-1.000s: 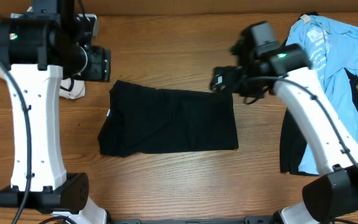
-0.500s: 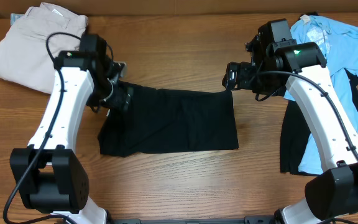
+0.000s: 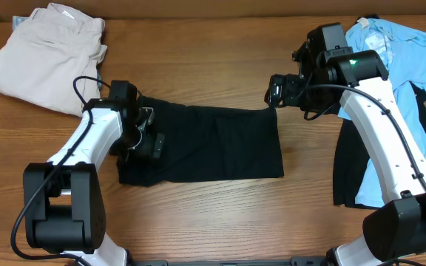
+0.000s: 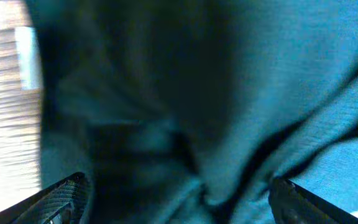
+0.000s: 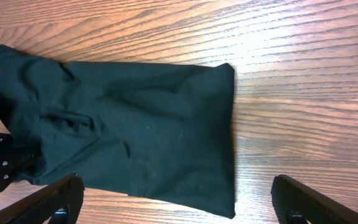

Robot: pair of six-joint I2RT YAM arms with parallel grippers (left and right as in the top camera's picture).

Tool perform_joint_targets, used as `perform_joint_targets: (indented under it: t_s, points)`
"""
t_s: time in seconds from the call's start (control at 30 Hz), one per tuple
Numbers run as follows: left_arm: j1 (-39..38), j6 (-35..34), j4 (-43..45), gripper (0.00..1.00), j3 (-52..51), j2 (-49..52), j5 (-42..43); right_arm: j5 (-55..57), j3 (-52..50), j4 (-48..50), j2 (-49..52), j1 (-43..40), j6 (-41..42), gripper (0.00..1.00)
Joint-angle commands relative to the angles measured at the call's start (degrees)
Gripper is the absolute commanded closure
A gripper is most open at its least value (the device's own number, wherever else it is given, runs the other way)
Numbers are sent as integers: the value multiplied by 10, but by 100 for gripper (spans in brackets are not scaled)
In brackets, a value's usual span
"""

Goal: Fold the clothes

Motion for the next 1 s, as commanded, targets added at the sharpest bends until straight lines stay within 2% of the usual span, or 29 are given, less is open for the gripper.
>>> perform_joint_targets:
  t_s: [0.0, 0.3, 0.43, 0.47, 0.57, 0.67, 0.73, 0.77, 0.8, 0.97]
  points:
    - [-3, -27, 14, 2, -4, -2, -47, 2, -1, 2, -5, -1, -4, 0]
    - [-4, -27, 86, 0, -38, 2, 18, 2, -1, 2, -5, -1, -4, 0]
    - [-4, -27, 115, 2, -69, 2, 14, 2, -1, 4, -5, -1, -4, 0]
    - [-4, -26, 121, 6, -77, 2, 12, 2, -1, 5, -5, -1, -4, 0]
    - [-4, -31, 133, 26, -94, 2, -3, 2, -1, 6, -5, -1, -4, 0]
    - [-4, -31, 134, 57, -94, 2, -19, 2, -1, 7, -5, -1, -4, 2]
    - [-2, -37, 133, 80, -93, 2, -48, 2, -1, 8, -5, 0, -3, 9]
    - [0, -41, 132, 91, -92, 2, -63, 2, -1, 8, -5, 0, -4, 16]
    - [2, -44, 128, 96, -88, 2, -76, 2, -1, 8, -5, 0, -4, 25]
    - [9, -43, 72, 96, -38, 2, -112, 2, -2, 13, -5, 9, -4, 60]
